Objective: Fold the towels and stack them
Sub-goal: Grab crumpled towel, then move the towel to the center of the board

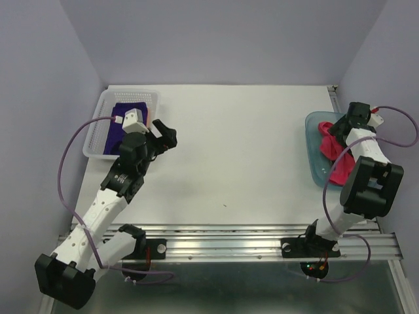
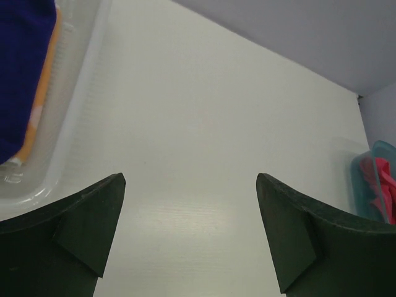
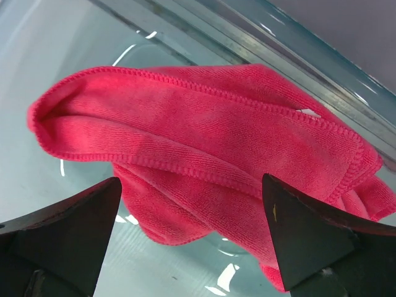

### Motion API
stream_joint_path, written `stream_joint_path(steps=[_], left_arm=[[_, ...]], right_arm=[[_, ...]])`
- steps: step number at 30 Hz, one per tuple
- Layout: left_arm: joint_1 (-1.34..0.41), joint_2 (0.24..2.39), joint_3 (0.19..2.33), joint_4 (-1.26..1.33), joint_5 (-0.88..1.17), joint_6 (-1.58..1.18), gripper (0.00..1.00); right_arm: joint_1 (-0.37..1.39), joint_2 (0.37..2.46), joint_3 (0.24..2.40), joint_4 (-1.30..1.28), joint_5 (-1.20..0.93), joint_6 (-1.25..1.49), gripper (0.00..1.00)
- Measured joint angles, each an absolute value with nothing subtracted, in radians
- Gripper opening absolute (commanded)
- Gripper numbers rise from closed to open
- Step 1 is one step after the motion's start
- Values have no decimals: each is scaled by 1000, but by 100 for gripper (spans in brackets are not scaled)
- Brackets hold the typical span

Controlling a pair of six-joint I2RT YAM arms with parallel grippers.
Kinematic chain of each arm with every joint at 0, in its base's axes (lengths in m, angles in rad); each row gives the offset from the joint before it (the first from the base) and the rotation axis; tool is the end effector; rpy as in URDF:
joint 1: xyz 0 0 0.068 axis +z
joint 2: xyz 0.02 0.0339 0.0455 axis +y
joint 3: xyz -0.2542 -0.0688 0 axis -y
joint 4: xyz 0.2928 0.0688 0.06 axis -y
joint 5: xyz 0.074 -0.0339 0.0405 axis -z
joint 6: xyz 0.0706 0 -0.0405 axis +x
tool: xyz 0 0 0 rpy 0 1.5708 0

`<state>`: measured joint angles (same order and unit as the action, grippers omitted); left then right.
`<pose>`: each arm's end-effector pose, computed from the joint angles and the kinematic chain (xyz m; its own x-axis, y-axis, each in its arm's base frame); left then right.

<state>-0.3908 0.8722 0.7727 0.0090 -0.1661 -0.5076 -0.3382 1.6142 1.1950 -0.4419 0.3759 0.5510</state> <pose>0.2789 -0.1023 0.3258 -0.1816 -0.4436 -0.8776 0.1546 0.8685 -0.4710 0.3819 -0.1618 0.1971 -0.3300 0.6323 -0.7010 0.8298 0.5482 0.1039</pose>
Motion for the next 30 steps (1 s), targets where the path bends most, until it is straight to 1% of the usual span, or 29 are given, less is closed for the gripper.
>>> stream_joint_path(steps=[5, 6, 7, 8, 9, 11, 12, 14, 15, 17, 19, 24, 26, 28, 29, 30], left_arm=[[-391, 904, 765, -68, -221, -560, 99], [-391, 912, 765, -77, -224, -563, 99], [-391, 921, 764, -88, -231, -567, 99], [-391, 925, 762, -94, -237, -572, 99], [-391, 927, 759, -101, -241, -575, 99], [-391, 927, 757, -108, -245, -580, 99], [-391, 926, 756, -109, -249, -582, 99], [-391, 925, 752, -109, -258, -585, 99], [-391, 921, 746, -109, -265, -585, 99], [-391, 912, 736, -110, -274, -585, 99], [-391, 901, 726, -110, -284, -587, 99], [-391, 871, 682, -88, -293, -591, 99], [-391, 864, 663, -78, -293, -593, 99], [-391, 862, 645, -71, -292, -593, 99], [-391, 863, 640, -70, -291, -593, 99], [-391, 863, 637, -67, -290, -593, 99]], right_arm=[[-347, 1665, 1195, -441, 378, 519, 98], [-347, 1680, 1195, -441, 379, 514, 96], [-347, 1694, 1195, -441, 382, 511, 91], [-348, 1708, 1195, -441, 385, 508, 84], [-350, 1727, 1195, -441, 386, 505, 56], [-353, 1748, 1195, -442, 385, 499, 31], [-355, 1755, 1195, -442, 383, 498, 20], [-360, 1760, 1195, -442, 366, 495, 11], [-361, 1754, 1195, -442, 355, 491, 1], [-361, 1730, 1195, -444, 332, 490, 1], [-361, 1663, 1195, -446, 299, 481, 1], [-339, 1393, 1210, -454, 196, 461, 1], [-283, 1301, 1272, -468, 138, 448, 1], [-189, 1264, 1351, -469, 84, 436, 2], [-118, 1255, 1394, -457, 46, 428, 3], [-59, 1251, 1427, -448, 10, 421, 9]])
